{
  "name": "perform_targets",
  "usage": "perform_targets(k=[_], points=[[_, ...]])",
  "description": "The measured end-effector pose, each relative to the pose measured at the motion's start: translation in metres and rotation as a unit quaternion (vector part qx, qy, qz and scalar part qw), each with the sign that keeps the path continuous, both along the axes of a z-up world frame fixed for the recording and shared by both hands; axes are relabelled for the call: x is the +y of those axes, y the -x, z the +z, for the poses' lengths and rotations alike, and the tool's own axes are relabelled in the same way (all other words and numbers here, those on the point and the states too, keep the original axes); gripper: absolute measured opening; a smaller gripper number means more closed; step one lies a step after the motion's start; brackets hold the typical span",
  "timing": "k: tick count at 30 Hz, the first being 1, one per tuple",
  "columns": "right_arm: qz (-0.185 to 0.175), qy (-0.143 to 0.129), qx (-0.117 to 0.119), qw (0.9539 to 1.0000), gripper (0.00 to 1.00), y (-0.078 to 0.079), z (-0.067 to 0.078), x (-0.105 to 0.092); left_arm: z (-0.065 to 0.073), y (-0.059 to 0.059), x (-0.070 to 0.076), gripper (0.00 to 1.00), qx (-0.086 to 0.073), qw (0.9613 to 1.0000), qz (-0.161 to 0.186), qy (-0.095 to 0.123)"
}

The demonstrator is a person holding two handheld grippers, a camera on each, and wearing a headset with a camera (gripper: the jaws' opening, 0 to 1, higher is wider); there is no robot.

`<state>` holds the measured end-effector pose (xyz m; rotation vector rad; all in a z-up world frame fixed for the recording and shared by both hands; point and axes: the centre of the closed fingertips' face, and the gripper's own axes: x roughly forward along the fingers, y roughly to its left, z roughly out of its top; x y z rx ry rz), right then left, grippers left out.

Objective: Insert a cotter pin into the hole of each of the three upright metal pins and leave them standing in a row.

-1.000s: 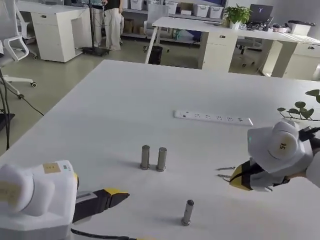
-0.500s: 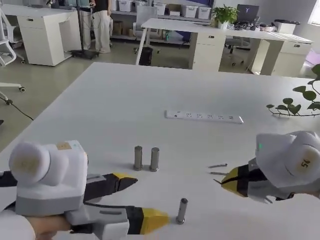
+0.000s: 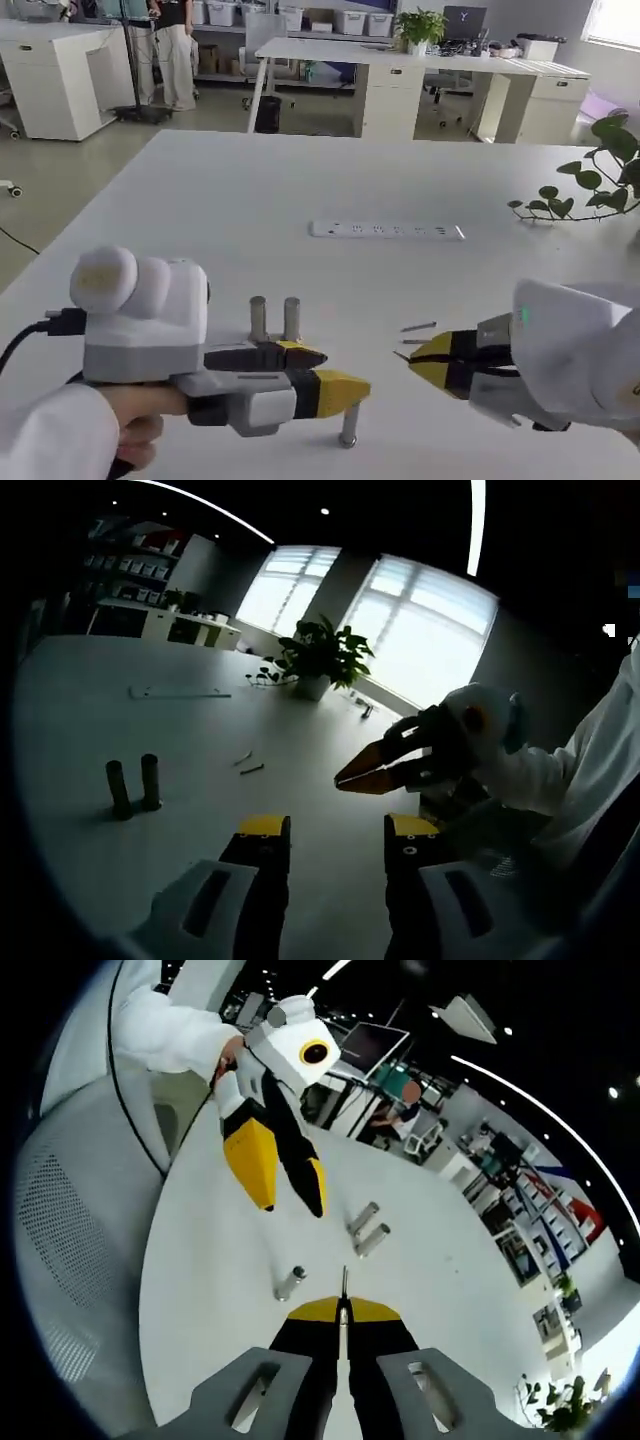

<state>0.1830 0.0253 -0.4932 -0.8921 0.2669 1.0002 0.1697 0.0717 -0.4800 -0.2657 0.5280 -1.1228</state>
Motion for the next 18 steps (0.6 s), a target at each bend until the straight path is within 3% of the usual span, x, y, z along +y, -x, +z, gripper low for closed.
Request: perform_targets(k=[9, 11, 14, 18], points=[[0.012, 0.009, -0.017, 0.9997, 0.00, 0.018, 0.002, 0.004, -0.003, 0.003, -0.029, 0.21, 0.035, 0.9991, -0.022, 0.008], [0.011, 0.018, -0.030, 0.9993, 0.00, 0.018, 0.003, 0.003, -0.004, 0.004, -0.034, 0.20, 0.035, 0.9990, -0.027, 0.007], [0.014, 0.024, -0.032, 0.9991, 0.00, 0.018, 0.002, 0.003, -0.004, 0.005, -0.038, 0.16, 0.046, 0.9984, -0.031, 0.010], [0.018, 0.027, -0.033, 0.9989, 0.00, 0.020, 0.002, 0.004, -0.002, 0.005, -0.042, 0.09, 0.049, 0.9982, -0.030, 0.015]])
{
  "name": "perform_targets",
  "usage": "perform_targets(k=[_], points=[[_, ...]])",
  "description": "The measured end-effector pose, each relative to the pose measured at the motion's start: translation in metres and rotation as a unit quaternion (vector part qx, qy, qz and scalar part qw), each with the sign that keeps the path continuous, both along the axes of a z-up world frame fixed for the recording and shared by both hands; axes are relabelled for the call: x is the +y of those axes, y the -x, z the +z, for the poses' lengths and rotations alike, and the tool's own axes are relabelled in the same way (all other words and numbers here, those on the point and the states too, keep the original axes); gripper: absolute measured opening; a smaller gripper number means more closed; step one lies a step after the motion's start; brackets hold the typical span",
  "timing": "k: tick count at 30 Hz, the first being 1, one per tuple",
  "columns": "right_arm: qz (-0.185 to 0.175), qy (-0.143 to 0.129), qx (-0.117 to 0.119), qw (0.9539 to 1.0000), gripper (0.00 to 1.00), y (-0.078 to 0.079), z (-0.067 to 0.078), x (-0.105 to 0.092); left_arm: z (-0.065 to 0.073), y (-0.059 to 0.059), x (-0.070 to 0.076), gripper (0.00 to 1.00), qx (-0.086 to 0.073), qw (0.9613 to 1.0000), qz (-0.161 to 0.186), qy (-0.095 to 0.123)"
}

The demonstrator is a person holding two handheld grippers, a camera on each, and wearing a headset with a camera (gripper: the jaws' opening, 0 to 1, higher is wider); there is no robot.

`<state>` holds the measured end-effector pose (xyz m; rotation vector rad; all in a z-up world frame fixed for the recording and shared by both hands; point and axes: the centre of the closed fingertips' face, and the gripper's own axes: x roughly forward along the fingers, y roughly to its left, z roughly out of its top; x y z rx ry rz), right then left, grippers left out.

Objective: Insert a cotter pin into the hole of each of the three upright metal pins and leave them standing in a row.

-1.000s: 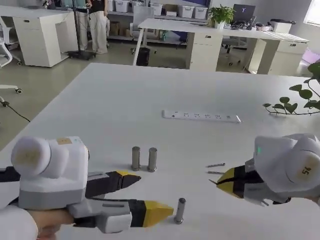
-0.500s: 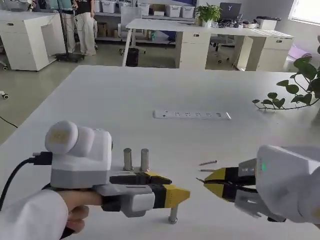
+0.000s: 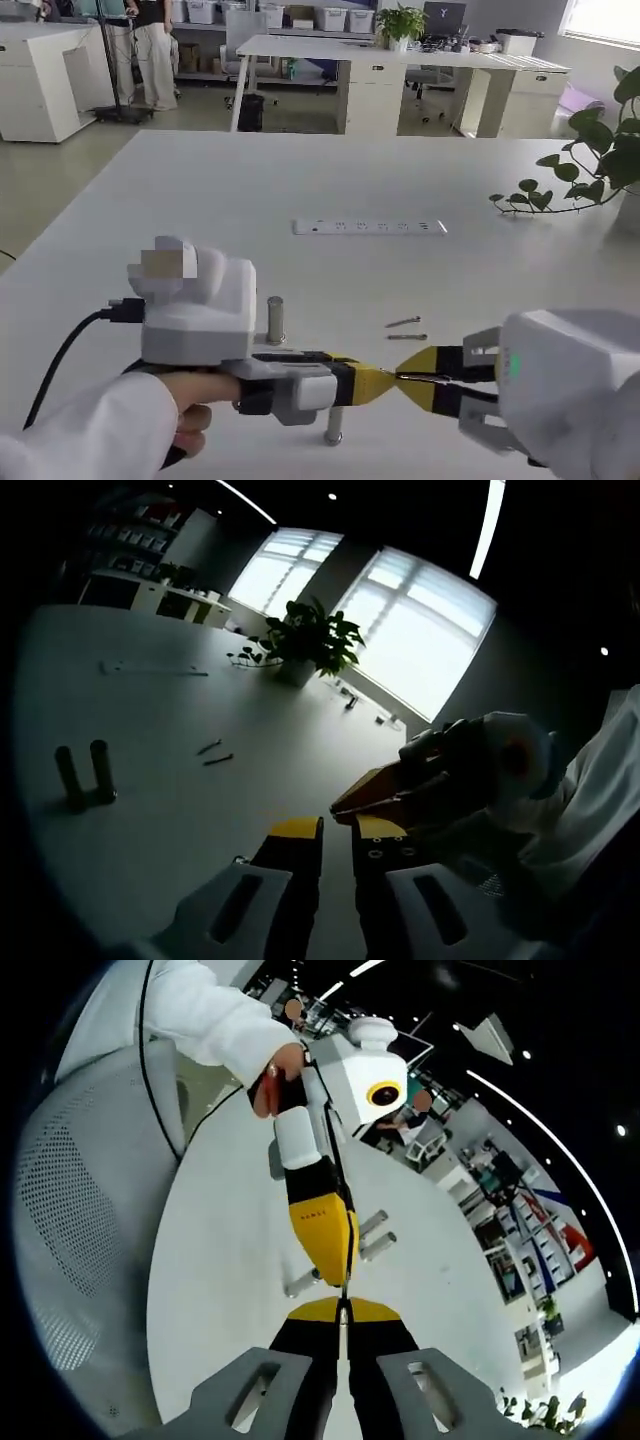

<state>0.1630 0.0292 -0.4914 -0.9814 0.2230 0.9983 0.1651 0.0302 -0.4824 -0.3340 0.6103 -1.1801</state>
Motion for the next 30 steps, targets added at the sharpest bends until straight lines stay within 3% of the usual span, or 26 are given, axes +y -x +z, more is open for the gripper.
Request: perform_targets(k=[11, 17, 21, 26, 30], points=[[0.012, 0.009, -0.007, 0.9999, 0.00, 0.0017, 0.0038, 0.0035, 0.0019, 0.0007, -0.0021, 0.02, 0.005, 1.0000, -0.005, 0.000], [0.020, 0.021, -0.014, 0.9995, 0.00, 0.0027, 0.0048, 0.0034, 0.0015, 0.0012, -0.0021, 0.02, -0.003, 0.9999, -0.011, -0.007], [0.021, 0.021, -0.012, 0.9995, 0.00, 0.0039, 0.0044, 0.0030, 0.0001, 0.0012, -0.0018, 0.01, 0.017, 0.9998, -0.004, -0.007], [0.022, 0.018, -0.009, 0.9996, 0.00, 0.0043, 0.0039, 0.0026, -0.0005, 0.0019, -0.0022, 0.00, 0.010, 0.9999, -0.003, -0.014], [0.029, 0.018, -0.013, 0.9993, 0.00, 0.0060, 0.0031, 0.0038, -0.0018, 0.0030, -0.0010, 0.00, 0.016, 0.9997, -0.002, -0.018]])
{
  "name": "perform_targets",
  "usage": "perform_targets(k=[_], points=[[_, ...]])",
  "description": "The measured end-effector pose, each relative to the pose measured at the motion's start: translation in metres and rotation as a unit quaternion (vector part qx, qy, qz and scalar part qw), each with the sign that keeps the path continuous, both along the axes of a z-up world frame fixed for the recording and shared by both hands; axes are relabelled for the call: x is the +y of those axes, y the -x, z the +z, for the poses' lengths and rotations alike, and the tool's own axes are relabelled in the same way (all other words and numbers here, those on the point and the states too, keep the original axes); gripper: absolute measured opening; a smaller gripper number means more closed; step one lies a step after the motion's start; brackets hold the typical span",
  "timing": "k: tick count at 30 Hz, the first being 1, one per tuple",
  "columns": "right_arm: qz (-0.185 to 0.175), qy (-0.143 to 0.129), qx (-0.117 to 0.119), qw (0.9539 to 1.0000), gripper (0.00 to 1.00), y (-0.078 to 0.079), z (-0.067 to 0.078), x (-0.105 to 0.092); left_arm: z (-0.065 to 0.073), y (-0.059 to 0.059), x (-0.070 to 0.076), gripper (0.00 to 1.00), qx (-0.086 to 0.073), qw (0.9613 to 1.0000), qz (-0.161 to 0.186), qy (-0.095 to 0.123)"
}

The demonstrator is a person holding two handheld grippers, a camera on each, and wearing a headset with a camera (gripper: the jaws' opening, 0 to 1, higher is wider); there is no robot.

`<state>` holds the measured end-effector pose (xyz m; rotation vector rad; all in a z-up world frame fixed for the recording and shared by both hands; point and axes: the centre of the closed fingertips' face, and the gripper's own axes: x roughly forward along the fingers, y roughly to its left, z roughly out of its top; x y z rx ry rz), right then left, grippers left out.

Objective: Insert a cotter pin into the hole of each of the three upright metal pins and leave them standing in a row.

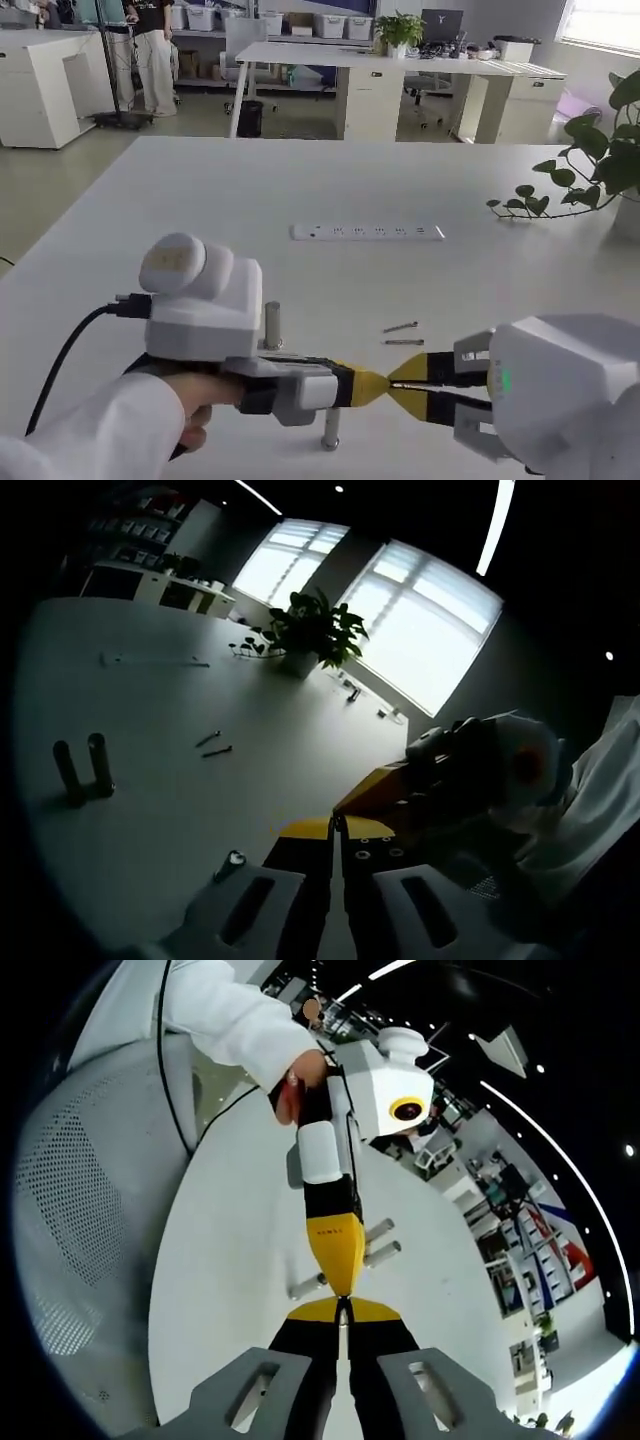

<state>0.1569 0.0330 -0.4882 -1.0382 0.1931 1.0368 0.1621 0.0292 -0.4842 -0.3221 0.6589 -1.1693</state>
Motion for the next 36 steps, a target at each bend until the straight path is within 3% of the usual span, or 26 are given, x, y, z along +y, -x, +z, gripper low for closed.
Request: perform_targets(k=[2, 8, 12, 16, 18, 20, 22, 25, 28, 30, 32, 36], points=[[0.003, 0.001, -0.003, 1.0000, 0.00, -0.001, 0.000, 0.001, 0.000, 0.000, 0.001, 0.00, -0.008, 1.0000, 0.000, 0.000], [-0.005, -0.002, 0.000, 1.0000, 0.00, -0.003, -0.001, 0.001, 0.002, -0.001, 0.003, 0.00, -0.009, 0.9999, 0.006, 0.005], [-0.015, -0.017, 0.003, 0.9997, 0.08, -0.005, 0.002, -0.003, 0.003, -0.001, 0.007, 0.00, -0.013, 0.9999, 0.006, 0.003], [-0.035, -0.043, 0.052, 0.9971, 0.10, -0.004, -0.004, -0.008, 0.006, 0.001, 0.012, 0.00, -0.034, 0.9994, -0.001, 0.000], [-0.040, -0.070, 0.084, 0.9932, 0.10, -0.001, -0.006, -0.007, 0.007, 0.000, 0.013, 0.00, -0.037, 0.9993, -0.003, 0.001], [-0.045, -0.087, 0.097, 0.9904, 0.11, -0.001, -0.005, -0.006, 0.006, 0.001, 0.014, 0.00, -0.044, 0.9990, -0.007, -0.004], [-0.048, -0.104, 0.126, 0.9854, 0.12, 0.002, -0.008, -0.005, 0.007, 0.002, 0.014, 0.00, -0.049, 0.9987, -0.011, -0.005], [-0.049, -0.135, 0.170, 0.9749, 0.14, 0.007, -0.009, -0.001, 0.009, 0.005, 0.014, 0.00, -0.084, 0.9958, -0.033, -0.015], [-0.045, -0.150, 0.190, 0.9692, 0.13, 0.009, -0.009, 0.000, 0.009, 0.010, 0.014, 0.00, -0.114, 0.9914, -0.057, -0.030], [-0.043, -0.164, 0.211, 0.9625, 0.12, 0.012, -0.009, 0.003, 0.011, 0.015, 0.011, 0.00, -0.130, 0.9883, -0.072, -0.032], [-0.043, -0.175, 0.223, 0.9580, 0.11, 0.013, -0.009, 0.005, 0.012, 0.019, 0.010, 0.00, -0.139, 0.9863, -0.082, -0.033], [-0.037, -0.176, 0.230, 0.9564, 0.09, 0.017, -0.010, 0.009, 0.012, 0.023, 0.008, 0.00, -0.145, 0.9844, -0.094, -0.033]])
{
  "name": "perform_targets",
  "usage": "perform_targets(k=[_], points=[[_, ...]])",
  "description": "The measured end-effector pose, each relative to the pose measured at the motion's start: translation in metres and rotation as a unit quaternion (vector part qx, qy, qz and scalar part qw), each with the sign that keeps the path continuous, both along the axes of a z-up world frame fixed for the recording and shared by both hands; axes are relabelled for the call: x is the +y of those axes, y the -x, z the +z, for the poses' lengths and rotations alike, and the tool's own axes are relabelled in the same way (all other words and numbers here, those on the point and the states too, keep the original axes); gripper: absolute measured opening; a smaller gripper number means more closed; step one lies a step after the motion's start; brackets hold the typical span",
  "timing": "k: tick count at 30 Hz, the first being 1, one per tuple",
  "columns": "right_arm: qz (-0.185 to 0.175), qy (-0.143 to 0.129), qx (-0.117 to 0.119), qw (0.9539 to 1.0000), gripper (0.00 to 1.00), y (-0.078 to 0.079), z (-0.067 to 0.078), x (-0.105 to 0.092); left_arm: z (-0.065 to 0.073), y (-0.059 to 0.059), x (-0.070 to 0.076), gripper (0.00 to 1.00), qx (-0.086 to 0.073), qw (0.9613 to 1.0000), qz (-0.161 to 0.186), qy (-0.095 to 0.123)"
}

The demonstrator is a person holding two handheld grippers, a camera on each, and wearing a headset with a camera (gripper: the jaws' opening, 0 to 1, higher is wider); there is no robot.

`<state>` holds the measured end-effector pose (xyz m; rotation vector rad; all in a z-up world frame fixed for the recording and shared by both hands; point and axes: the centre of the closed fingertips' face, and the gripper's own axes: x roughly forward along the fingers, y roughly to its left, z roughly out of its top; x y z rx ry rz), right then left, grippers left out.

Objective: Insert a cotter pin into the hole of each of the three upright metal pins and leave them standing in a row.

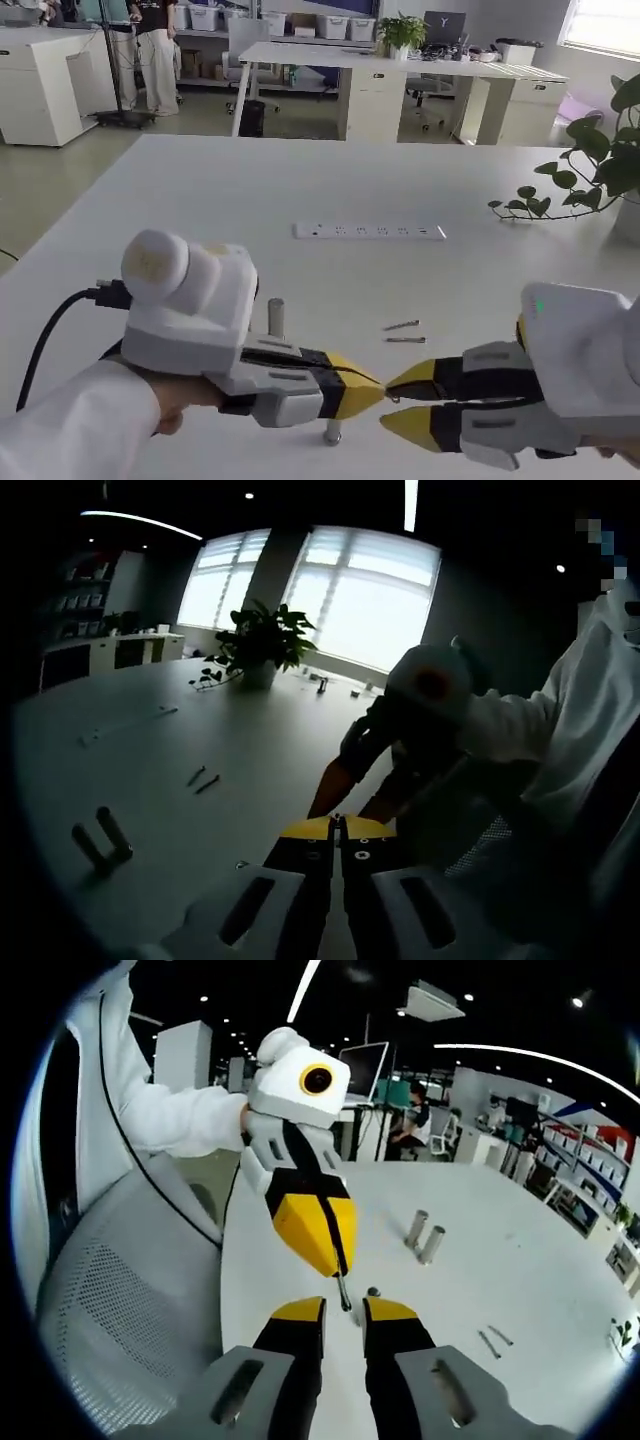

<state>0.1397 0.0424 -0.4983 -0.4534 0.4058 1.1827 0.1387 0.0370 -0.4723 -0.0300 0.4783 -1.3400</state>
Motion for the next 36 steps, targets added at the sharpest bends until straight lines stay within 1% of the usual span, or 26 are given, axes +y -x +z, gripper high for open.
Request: perform_targets(k=[1, 3, 4, 5, 6, 9, 13, 15, 16, 17, 18, 22, 28, 29, 31, 32, 33, 35, 36], points=[[0.002, 0.003, -0.002, 1.0000, 0.08, 0.001, -0.001, 0.001, 0.000, 0.001, 0.000, 0.00, -0.004, 1.0000, -0.004, -0.002], [0.006, 0.005, 0.002, 1.0000, 0.04, 0.003, -0.003, 0.001, -0.002, 0.003, 0.000, 0.00, -0.011, 0.9998, -0.012, -0.009], [0.007, 0.004, 0.006, 0.9999, 0.01, 0.003, -0.003, 0.002, -0.003, 0.003, 0.000, 0.00, -0.014, 0.9997, -0.013, -0.012], [0.007, 0.002, 0.014, 0.9999, 0.00, 0.005, -0.004, 0.002, -0.003, 0.004, 0.000, 0.00, -0.017, 0.9996, -0.016, -0.015], [0.008, -0.002, 0.020, 0.9998, 0.00, 0.006, -0.005, 0.002, -0.004, 0.005, 0.000, 0.00, -0.016, 0.9996, -0.019, -0.015], [0.017, 0.002, 0.022, 0.9996, 0.00, 0.009, -0.007, 0.003, -0.006, 0.007, 0.000, 0.00, -0.017, 0.9994, -0.023, -0.019], [0.038, 0.020, 0.018, 0.9989, 0.00, 0.016, -0.011, 0.003, -0.013, 0.012, 0.001, 0.00, -0.031, 0.9978, -0.043, -0.039], [0.043, 0.026, 0.019, 0.9985, 0.00, 0.017, -0.013, 0.003, -0.020, 0.014, 0.003, 0.00, -0.030, 0.9966, -0.049, -0.058], [0.046, 0.029, 0.020, 0.9983, 0.00, 0.018, -0.014, 0.003, -0.022, 0.015, 0.003, 0.00, -0.045, 0.9953, -0.057, -0.064], [0.048, 0.030, 0.020, 0.9982, 0.00, 0.018, -0.015, 0.003, -0.024, 0.015, 0.004, 0.00, -0.052, 0.9943, -0.062, -0.071], [0.051, 0.031, 0.022, 0.9980, 0.00, 0.019, -0.015, 0.003, -0.025, 0.017, 0.004, 0.00, -0.051, 0.9941, -0.062, -0.073], [0.059, 0.037, 0.023, 0.9973, 0.00, 0.021, -0.016, 0.004, -0.028, 0.018, 0.005, 0.00, -0.054, 0.9934, -0.066, -0.077], [0.066, 0.043, 0.025, 0.9966, 0.00, 0.022, -0.017, 0.004, -0.028, 0.020, 0.006, 0.00, -0.072, 0.9915, -0.071, -0.082], [0.068, 0.044, 0.024, 0.9964, 0.00, 0.022, -0.017, 0.005, -0.028, 0.020, 0.007, 0.00, -0.077, 0.9910, -0.073, -0.082], [0.070, 0.043, 0.024, 0.9963, 0.00, 0.021, -0.017, 0.006, -0.028, 0.016, 0.008, 0.01, -0.105, 0.9883, -0.073, -0.083], [0.071, 0.040, 0.024, 0.9964, 0.00, 0.021, -0.016, 0.007, -0.026, 0.014, 0.009, 0.02, -0.124, 0.9863, -0.073, -0.080], [0.071, 0.040, 0.024, 0.9964, 0.00, 0.020, -0.016, 0.007, -0.026, 0.014, 0.010, 0.02, -0.127, 0.9864, -0.070, -0.077], [0.066, 0.036, 0.023, 0.9969, 0.00, 0.015, -0.014, 0.007, -0.028, 0.010, 0.013, 0.06, -0.124, 0.9875, -0.058, -0.079], [0.063, 0.036, 0.021, 0.9972, 0.00, 0.012, -0.014, 0.007, -0.032, 0.005, 0.016, 0.10, -0.125, 0.9871, -0.048, -0.088]])
